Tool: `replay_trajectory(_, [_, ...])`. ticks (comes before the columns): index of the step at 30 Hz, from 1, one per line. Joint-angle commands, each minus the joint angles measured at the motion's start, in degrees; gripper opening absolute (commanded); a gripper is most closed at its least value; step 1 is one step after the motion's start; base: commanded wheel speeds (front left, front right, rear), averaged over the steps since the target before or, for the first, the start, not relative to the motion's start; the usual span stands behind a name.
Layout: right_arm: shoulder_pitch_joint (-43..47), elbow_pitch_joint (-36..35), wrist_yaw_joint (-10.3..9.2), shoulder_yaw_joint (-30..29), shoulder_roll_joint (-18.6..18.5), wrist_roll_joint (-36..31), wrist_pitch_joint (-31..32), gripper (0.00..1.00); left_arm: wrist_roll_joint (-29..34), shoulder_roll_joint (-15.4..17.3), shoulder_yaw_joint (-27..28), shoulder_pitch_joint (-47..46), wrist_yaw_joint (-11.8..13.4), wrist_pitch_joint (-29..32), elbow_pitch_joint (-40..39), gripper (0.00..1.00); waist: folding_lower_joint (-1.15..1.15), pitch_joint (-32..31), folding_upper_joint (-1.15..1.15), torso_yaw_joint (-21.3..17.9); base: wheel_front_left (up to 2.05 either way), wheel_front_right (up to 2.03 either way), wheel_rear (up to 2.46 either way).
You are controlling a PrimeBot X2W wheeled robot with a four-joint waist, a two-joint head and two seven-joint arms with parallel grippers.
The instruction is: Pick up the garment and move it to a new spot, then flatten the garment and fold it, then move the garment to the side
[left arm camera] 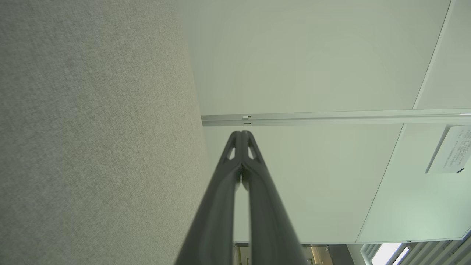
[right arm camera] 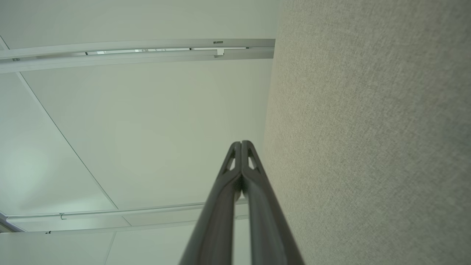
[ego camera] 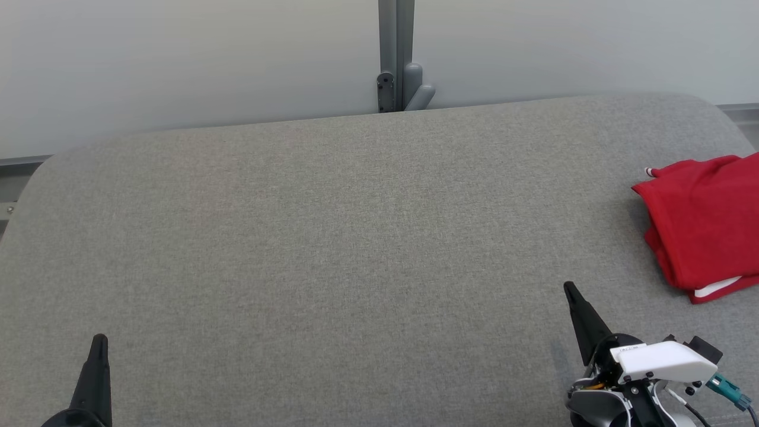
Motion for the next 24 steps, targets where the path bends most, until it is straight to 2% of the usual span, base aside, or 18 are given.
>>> replay_trajectory(1, [-0.31,0.08,0.02,-0.01,-0.02,0.01,0.12,0.00,-0.19,-0.08,0.25,-0.92,-0.34,0.25,0.01,0.00,0.00,0.00,0.00,0.00,0.00,0.00,0.00])
replay_trajectory(24, [-0.31,0.07,0.02,-0.11,0.04,-0.08,0.21,0.00,0.04,-0.23,0.40,-0.89,-0.34,0.37,0.03,0.00,0.00,0.00,0.00,0.00,0.00,0.00,0.00])
